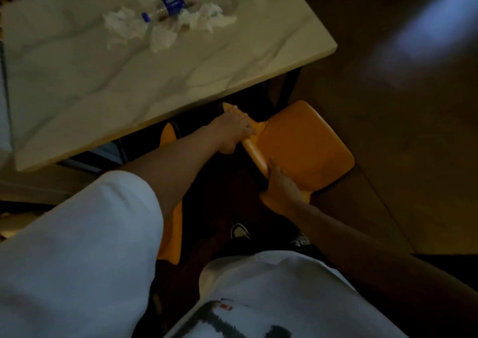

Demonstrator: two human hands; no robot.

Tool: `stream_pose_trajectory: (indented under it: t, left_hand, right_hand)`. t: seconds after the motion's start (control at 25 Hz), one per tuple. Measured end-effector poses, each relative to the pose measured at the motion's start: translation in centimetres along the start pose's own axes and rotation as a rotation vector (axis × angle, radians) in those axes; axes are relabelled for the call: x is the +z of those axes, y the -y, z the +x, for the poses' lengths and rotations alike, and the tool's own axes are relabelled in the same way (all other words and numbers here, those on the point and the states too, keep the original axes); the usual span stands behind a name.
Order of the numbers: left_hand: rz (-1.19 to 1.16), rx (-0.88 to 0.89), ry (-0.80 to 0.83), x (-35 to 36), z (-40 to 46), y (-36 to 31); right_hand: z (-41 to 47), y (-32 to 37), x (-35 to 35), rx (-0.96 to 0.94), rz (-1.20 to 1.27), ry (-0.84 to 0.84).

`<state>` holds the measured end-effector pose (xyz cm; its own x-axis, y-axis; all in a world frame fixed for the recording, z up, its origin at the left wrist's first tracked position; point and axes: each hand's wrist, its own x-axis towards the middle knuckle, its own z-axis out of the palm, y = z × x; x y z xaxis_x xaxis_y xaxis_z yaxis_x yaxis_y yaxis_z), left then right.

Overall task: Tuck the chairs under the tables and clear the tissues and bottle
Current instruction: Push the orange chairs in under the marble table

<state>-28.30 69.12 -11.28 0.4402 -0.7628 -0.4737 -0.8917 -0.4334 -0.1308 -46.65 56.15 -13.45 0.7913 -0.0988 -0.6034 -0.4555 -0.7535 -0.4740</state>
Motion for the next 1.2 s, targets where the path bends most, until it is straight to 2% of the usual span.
stream_pose_trajectory:
  t: [0.36,0.64,0.92,1.2]
  left_hand:
    - [-0.055,-0.077,-0.026,1.5,-0.3,-0.9]
    - [-0.103,-0.204,0.057,2.2,-4.5,-3.3]
    - [-0.209,-0.347,0.109,2.7,-7.5,-9.6]
    - [-0.398,-0.568,0.065,3.2,-7.7,-15.4]
  right_hand:
    - [-1.1,0.3,-0.3,-0.053,-0.009,0.076]
    - [-2.9,-0.1,-0.3,-0.183,-0.112,0.169]
    - [-5.1,-4.2,-1.5,-0.359,-0.26,0.227]
    - [-5.6,-8.2,-4.6,-0.502,-0.441,0.352]
